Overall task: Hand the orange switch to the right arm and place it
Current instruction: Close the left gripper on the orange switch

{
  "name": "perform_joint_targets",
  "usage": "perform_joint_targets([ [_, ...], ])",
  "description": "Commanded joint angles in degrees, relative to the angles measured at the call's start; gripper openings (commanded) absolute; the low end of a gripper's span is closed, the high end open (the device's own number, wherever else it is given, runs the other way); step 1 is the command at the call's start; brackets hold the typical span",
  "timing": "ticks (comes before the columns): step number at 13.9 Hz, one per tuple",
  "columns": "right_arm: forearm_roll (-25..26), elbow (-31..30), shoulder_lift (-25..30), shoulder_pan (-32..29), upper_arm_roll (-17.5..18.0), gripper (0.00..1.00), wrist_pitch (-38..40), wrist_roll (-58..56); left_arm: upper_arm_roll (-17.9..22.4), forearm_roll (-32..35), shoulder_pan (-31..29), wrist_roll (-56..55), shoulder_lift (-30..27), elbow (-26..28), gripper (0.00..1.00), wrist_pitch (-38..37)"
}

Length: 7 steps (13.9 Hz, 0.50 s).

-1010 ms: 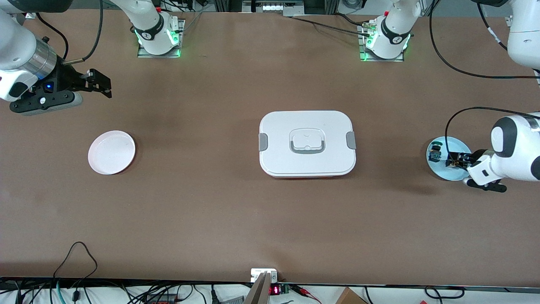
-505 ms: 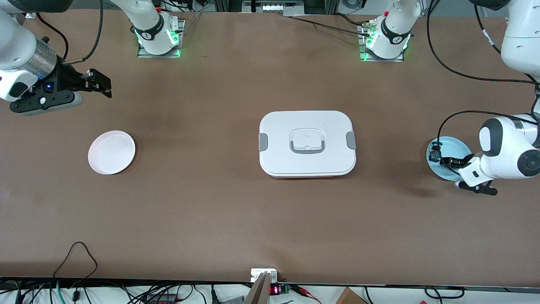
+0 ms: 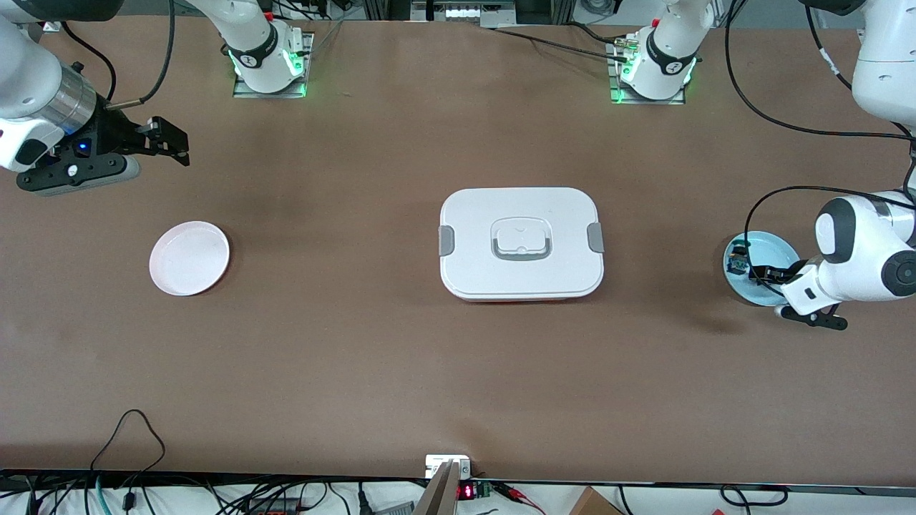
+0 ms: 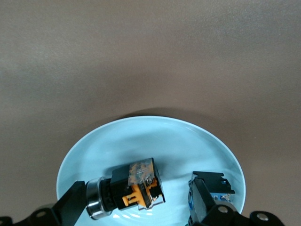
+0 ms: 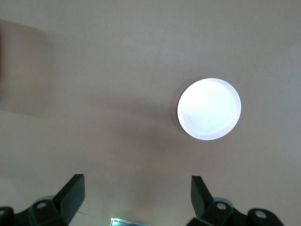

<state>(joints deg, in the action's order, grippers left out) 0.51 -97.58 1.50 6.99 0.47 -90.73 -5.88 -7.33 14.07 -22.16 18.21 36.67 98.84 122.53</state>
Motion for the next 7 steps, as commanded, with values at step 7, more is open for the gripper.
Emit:
perform_joint_targets([
  [7,-0.4,0.3,0.2,-0.1,0.1,1.00,-0.1,0.3,0.1,1.3,-2.4,-4.1,-5.0,8.5,1.00,8.9],
])
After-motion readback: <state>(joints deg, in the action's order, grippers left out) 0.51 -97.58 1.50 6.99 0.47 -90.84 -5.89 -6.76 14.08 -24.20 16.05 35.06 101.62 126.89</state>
